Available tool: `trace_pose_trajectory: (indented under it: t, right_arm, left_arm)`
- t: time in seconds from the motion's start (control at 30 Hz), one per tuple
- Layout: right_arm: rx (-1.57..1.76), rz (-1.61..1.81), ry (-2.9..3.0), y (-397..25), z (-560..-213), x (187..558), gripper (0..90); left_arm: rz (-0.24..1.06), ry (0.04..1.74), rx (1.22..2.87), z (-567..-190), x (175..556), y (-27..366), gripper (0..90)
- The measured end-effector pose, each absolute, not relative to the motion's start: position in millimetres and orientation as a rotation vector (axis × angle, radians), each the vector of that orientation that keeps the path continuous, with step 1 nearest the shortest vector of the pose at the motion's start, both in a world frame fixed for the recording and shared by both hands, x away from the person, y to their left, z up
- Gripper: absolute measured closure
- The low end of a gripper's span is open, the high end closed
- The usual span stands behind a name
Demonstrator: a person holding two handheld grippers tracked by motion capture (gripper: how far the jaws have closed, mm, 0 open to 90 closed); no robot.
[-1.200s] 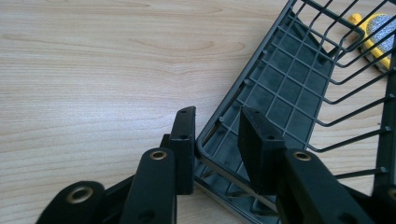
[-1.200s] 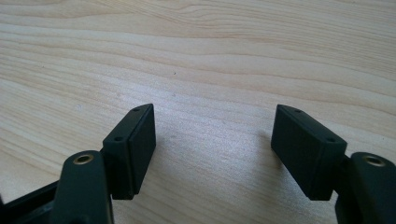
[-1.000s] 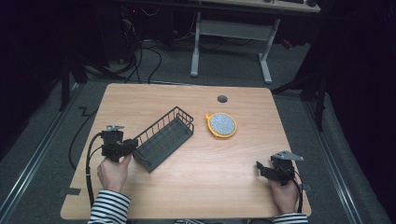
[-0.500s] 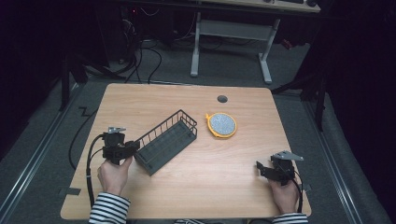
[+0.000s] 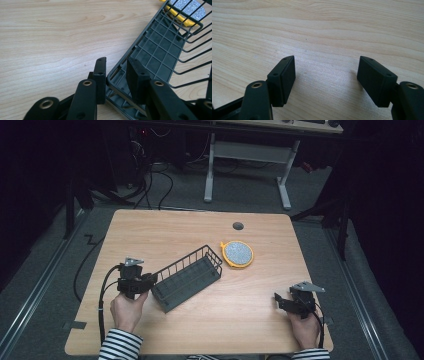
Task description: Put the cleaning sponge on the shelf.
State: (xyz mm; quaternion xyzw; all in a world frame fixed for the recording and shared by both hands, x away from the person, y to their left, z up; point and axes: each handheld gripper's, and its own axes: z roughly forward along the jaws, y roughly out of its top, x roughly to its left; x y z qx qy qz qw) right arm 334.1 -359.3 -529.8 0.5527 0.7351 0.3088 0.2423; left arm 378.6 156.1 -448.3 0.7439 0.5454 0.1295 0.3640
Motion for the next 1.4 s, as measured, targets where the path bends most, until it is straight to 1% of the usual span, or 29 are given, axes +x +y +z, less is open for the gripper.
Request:
trace_pose_trajectory:
  t: [0.4, 0.7, 0.83, 0.9, 1.03, 1.07, 1.13, 1.27, 1.4]
  right_arm:
    - [1.509, 0.846, 2.011, -359, -530, 334, 31.1]
    - [1.511, 0.846, 2.011, -359, -530, 334, 31.1]
    - [1.511, 0.846, 2.011, -359, -530, 334, 31.1]
    - [1.511, 0.845, 2.011, -359, -530, 334, 31.1]
    - [1.51, 0.844, 2.011, -359, -530, 334, 31.1]
    - [1.511, 0.844, 2.01, -359, -530, 334, 31.1]
    - [1.511, 0.844, 2.01, -359, -530, 334, 31.1]
    - [1.51, 0.844, 2.01, -359, -530, 334, 31.1]
    - [1.511, 0.844, 2.01, -359, -530, 334, 31.1]
  left_arm:
    - [0.317, 1.341, 1.964, -448, 378, 140, 71.2]
    - [0.307, 1.32, 1.952, -449, 378, 137, 70.4]
    - [0.298, 1.323, 1.938, -450, 378, 138, 63.3]
    - [0.301, 1.313, 1.92, -449, 378, 140, 58.2]
    - [0.304, 1.312, 1.895, -447, 376, 144, 44.2]
    - [0.325, 1.31, 1.878, -444, 374, 147, 40.5]
    - [0.338, 1.307, 1.863, -442, 372, 151, 36.3]
    - [0.352, 1.293, 1.842, -440, 368, 161, 31.7]
    - [0.365, 1.292, 1.808, -439, 364, 171, 30.5]
